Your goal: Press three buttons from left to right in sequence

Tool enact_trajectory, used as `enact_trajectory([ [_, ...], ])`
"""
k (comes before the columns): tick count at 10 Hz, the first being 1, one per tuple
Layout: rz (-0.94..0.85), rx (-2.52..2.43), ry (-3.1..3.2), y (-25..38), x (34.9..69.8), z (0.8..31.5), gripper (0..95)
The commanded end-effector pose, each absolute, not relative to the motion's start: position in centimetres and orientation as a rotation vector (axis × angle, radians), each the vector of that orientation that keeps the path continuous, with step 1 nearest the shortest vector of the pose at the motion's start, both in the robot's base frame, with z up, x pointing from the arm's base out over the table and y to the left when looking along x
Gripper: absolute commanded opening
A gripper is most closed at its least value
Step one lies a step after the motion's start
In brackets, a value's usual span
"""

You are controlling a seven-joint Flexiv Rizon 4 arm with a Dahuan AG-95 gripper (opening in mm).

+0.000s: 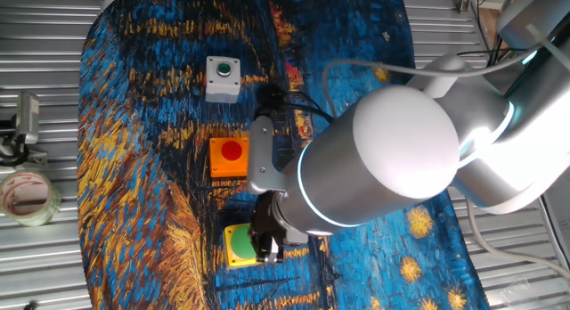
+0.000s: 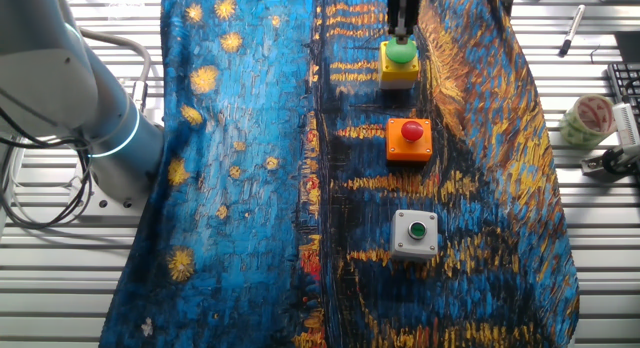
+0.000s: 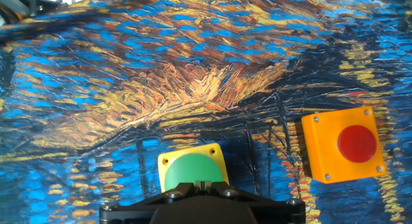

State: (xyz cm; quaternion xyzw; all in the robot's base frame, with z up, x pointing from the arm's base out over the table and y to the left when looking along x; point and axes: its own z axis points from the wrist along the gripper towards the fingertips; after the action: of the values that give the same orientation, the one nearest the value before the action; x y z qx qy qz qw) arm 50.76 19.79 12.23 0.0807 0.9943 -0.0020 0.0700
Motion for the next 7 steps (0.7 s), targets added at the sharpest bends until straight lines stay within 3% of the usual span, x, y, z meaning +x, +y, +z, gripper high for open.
enact_trajectory([
  [1,-0.012,0.254,2.994,20.07,50.97,12.17,0.0],
  [7,-0.013,0.252,2.984,20.2,51.12,11.21,0.0],
])
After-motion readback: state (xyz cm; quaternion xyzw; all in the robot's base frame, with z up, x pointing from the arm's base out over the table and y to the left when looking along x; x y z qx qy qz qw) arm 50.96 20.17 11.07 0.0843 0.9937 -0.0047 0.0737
